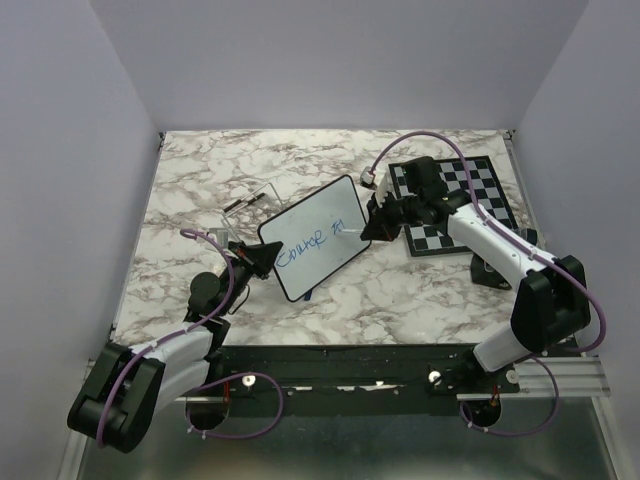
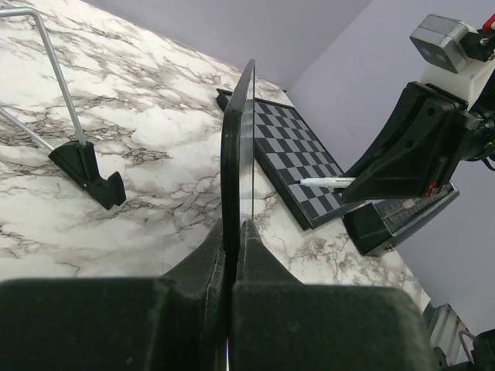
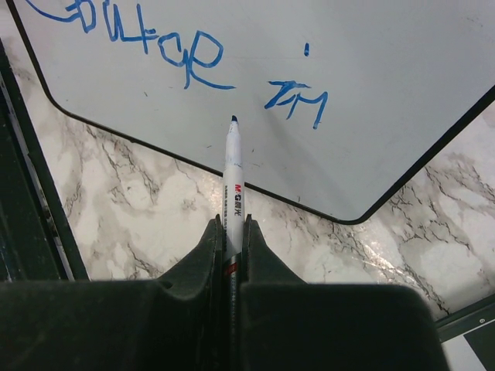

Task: Write a sentence on the whiteboard

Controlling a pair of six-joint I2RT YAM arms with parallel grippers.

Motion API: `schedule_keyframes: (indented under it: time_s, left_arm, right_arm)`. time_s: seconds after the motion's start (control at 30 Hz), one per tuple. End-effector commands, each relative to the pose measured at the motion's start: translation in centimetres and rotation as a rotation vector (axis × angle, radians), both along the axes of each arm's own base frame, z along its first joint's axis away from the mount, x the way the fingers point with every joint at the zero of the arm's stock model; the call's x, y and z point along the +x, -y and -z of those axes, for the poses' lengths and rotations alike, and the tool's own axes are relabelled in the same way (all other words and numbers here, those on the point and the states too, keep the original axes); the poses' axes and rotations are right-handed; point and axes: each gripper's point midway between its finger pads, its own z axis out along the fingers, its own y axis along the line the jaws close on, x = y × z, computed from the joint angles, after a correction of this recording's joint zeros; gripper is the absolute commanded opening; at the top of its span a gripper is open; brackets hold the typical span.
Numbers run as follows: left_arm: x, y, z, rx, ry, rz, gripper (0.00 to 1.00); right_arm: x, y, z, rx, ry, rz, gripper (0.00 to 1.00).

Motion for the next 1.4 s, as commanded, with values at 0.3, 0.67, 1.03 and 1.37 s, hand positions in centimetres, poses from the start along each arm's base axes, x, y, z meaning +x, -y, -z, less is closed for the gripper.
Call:
schedule_keyframes:
  time_s: [0.3,0.67,1.03,1.37]
  left_arm:
    - [-0.7,0.2,0.8,0.037,0.005,0.023,0.0]
    - [-0.7,0.2,0.9,0.035,0.0,0.022,0.0]
    - [0.2,-1.0,0.5,-0.066,-0.034,-0.068,0.0]
    - [0.5,-1.3,0.6,-0.087,-0.047,-0.098,0.0]
  right_arm:
    - [0.4,0.4,-1.1,0.007,0.08,0.004,0.01]
    - [1.0,0.6,0.1,-0.001,0.048,0.038,0.0]
    - [-8.9,-8.7,-0.4,0.084,0.042,-0.236,0.0]
    - [-10.8,-11.3,1.3,0.033,0.012,-0.271,0.01]
